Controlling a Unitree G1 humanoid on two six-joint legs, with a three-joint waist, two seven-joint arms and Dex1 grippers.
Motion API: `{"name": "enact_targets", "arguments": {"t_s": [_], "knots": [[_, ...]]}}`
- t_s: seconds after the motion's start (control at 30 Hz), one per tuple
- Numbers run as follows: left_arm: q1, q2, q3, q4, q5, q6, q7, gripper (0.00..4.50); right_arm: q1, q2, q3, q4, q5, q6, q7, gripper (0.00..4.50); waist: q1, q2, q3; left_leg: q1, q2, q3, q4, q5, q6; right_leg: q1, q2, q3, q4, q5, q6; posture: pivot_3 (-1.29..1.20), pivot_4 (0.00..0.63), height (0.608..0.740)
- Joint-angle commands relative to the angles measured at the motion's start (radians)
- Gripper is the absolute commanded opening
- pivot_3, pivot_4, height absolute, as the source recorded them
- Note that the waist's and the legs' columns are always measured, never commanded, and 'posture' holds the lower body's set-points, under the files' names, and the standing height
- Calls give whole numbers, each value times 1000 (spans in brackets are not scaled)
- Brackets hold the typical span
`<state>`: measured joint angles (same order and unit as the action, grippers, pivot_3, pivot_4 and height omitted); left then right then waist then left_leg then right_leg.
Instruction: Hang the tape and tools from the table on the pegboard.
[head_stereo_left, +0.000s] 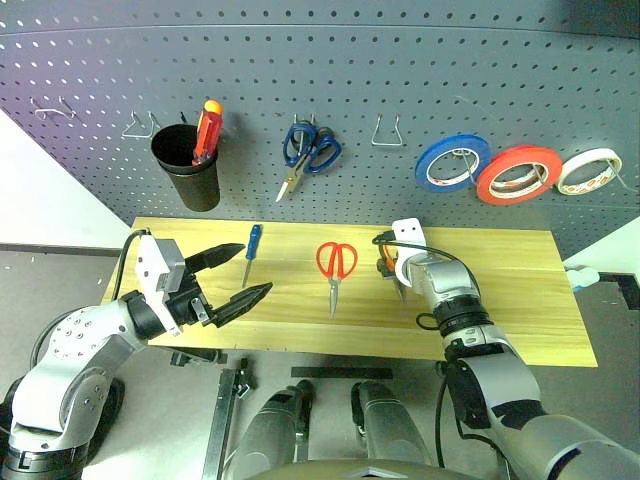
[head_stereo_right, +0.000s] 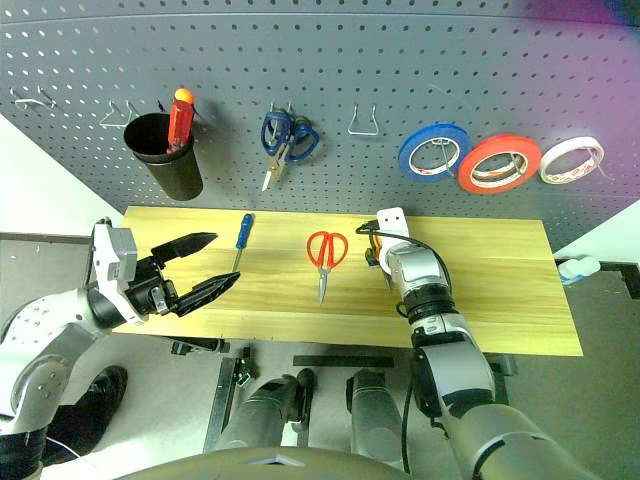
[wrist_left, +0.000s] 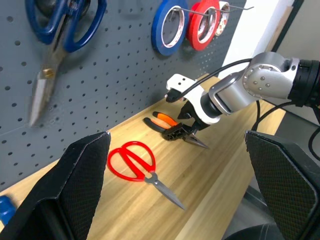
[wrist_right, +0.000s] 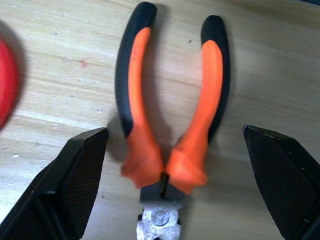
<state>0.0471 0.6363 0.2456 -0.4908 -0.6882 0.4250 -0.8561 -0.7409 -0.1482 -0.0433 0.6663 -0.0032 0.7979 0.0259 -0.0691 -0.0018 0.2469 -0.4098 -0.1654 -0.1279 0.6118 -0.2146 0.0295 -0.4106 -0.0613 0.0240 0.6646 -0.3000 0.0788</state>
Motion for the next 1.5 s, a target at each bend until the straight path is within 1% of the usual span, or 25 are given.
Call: {"name": "enact_targets", "arguments": {"t_s": [0.03,0.3,0.6,0.83,0.93,1.1,1.13,1.5], "knots": [[-1,6,2,-20,-10,-8,-5,4500,2,7,1,-28,-2,0,-7,4493,0,0,0,0,0,0,0,0,0,0,0,0,0,0,0,-77,278,740],[1,6,2,-28,-12,-3,0,4500,-32,9,-23,47,2,-10,-31,4493,0,0,0,0,0,0,0,0,0,0,0,0,0,0,0,-70,280,740],[2,2,1,-32,-12,-6,8,4500,-111,13,-98,164,52,11,-39,4493,0,-1,1,0,0,0,0,0,0,0,0,0,0,0,0,-65,279,740],[7,-1,0,-36,-12,-9,10,4500,-101,18,-109,164,65,35,-38,4493,0,-1,1,0,0,0,0,0,0,0,0,0,0,0,0,-67,279,740],[6,3,-5,-31,1,-16,3,4500,-99,20,-108,161,69,50,-38,3976,0,-1,1,0,0,0,0,0,0,0,0,0,0,0,0,-68,278,740],[1,2,-2,-31,-4,-13,5,4500,-99,15,-100,169,65,52,-41,2387,0,-1,0,0,0,0,0,0,0,0,0,0,0,0,0,-68,272,740],[2,2,-2,-31,-4,-13,4,4500,-99,14,-92,169,61,51,-37,2140,0,-1,0,0,0,0,0,0,0,0,0,0,-1,0,0,-68,272,740],[1,7,7,-31,-8,-12,4,4500,-85,13,-53,161,41,41,-37,2125,0,-1,0,0,0,0,0,0,0,0,0,0,0,0,0,-62,267,740]]}}
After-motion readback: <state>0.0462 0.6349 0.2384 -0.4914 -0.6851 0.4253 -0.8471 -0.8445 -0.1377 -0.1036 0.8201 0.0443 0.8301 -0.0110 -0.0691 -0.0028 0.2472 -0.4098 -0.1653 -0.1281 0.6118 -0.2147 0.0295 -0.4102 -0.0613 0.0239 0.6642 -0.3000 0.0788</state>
